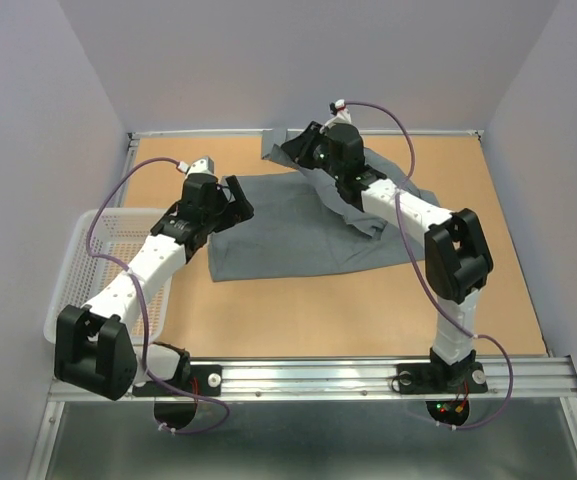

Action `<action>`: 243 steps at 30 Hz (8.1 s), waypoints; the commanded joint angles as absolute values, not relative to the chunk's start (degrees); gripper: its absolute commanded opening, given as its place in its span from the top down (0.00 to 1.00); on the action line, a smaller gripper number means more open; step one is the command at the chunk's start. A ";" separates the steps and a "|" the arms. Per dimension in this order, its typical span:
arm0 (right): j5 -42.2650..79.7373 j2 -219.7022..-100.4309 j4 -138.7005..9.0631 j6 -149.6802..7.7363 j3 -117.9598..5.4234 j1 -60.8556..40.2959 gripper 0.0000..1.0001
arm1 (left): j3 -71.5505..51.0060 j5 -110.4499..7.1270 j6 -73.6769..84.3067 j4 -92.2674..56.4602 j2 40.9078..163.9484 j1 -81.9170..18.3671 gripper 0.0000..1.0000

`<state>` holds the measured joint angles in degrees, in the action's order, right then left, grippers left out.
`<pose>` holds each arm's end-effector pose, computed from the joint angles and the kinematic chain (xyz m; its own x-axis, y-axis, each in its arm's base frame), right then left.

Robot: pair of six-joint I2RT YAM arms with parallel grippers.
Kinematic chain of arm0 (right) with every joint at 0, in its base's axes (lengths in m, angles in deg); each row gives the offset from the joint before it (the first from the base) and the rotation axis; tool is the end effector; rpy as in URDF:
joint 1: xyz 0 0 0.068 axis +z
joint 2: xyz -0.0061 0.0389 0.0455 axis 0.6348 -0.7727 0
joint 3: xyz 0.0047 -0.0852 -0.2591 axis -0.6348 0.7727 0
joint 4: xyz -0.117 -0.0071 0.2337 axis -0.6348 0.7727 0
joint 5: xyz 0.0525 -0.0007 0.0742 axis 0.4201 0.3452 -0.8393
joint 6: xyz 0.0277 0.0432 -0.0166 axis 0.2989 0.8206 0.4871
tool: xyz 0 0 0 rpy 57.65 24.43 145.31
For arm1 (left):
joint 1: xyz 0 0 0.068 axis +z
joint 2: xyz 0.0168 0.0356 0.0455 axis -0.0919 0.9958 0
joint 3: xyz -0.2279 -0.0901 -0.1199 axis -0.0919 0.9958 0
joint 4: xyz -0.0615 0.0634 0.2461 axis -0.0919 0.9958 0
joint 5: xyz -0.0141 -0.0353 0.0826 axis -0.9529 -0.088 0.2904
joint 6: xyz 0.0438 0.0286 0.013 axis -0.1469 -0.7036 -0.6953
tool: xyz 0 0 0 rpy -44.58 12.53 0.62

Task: Fold and stack the long sleeve shirts
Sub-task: Fold the shirt

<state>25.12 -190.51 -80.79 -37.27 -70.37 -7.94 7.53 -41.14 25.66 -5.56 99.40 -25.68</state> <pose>0.4052 0.2489 0.3115 -0.4236 0.5024 -0.7538 -0.3490 0.6774 0.6476 0.2707 -0.0991 0.2947 -0.5436 -0.3614 -0.7576 0.0336 0.8924 -0.4499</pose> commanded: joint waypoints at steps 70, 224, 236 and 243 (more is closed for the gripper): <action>20.14 -154.66 -47.31 -56.43 -35.92 -17.79 0.15 | -51.39 -68.36 -0.99 -6.75 165.36 -22.15 0.40; 20.31 -165.73 -61.90 -31.65 -20.63 -49.51 0.56 | -46.39 -48.23 -20.85 -31.88 132.93 -46.58 1.00; 20.33 -162.05 -60.76 -31.81 -21.41 -51.98 0.56 | -44.63 -49.64 -21.21 -31.88 130.73 -46.58 1.00; 15.05 -160.55 -62.59 -30.33 -23.26 -51.98 0.57 | -44.01 -50.26 -21.64 -31.88 130.03 -47.11 1.00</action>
